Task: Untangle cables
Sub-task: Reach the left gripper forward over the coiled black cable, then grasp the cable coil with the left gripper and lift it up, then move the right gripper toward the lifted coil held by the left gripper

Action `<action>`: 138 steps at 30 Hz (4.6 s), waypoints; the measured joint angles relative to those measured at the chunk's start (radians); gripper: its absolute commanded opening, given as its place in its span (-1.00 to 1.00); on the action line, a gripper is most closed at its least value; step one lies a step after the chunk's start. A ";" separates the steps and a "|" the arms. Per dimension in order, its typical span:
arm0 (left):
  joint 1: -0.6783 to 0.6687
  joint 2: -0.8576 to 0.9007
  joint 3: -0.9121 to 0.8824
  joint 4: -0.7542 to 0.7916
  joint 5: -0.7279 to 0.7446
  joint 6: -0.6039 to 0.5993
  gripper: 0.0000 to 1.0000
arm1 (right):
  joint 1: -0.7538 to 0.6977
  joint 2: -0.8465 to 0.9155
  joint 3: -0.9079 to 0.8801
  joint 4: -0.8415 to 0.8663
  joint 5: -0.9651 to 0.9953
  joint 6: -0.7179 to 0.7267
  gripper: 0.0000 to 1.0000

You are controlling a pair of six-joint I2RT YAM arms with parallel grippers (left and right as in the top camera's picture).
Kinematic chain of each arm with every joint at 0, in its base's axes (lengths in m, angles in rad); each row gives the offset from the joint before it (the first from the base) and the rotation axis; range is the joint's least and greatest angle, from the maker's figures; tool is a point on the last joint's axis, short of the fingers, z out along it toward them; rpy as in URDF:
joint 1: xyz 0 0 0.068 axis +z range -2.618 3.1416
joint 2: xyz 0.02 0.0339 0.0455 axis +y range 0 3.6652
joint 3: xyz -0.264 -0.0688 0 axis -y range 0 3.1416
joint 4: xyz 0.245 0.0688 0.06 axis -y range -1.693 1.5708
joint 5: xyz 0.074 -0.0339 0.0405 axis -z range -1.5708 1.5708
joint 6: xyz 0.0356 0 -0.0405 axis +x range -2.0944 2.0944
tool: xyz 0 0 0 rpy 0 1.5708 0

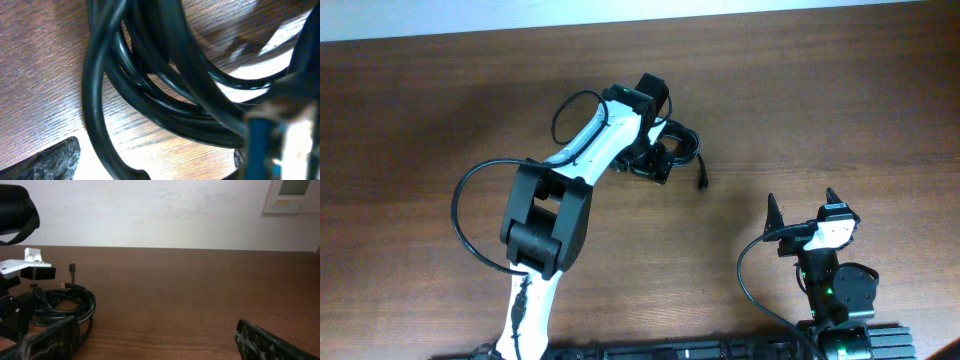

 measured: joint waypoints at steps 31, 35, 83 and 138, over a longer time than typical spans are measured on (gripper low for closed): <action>0.000 0.020 0.177 0.196 -0.065 -0.004 0.98 | 0.000 0.000 0.000 0.000 0.000 0.000 0.98; 0.000 0.076 0.177 0.172 -0.092 -0.007 0.98 | 0.000 0.000 0.000 0.000 0.000 0.000 0.97; -0.058 -0.084 0.198 0.090 -0.066 0.412 -1.00 | 0.000 0.000 0.000 0.000 0.000 0.000 0.97; -0.224 -0.412 0.198 0.079 -0.278 0.675 -1.00 | 0.000 0.277 0.467 -0.341 -0.096 -0.076 0.98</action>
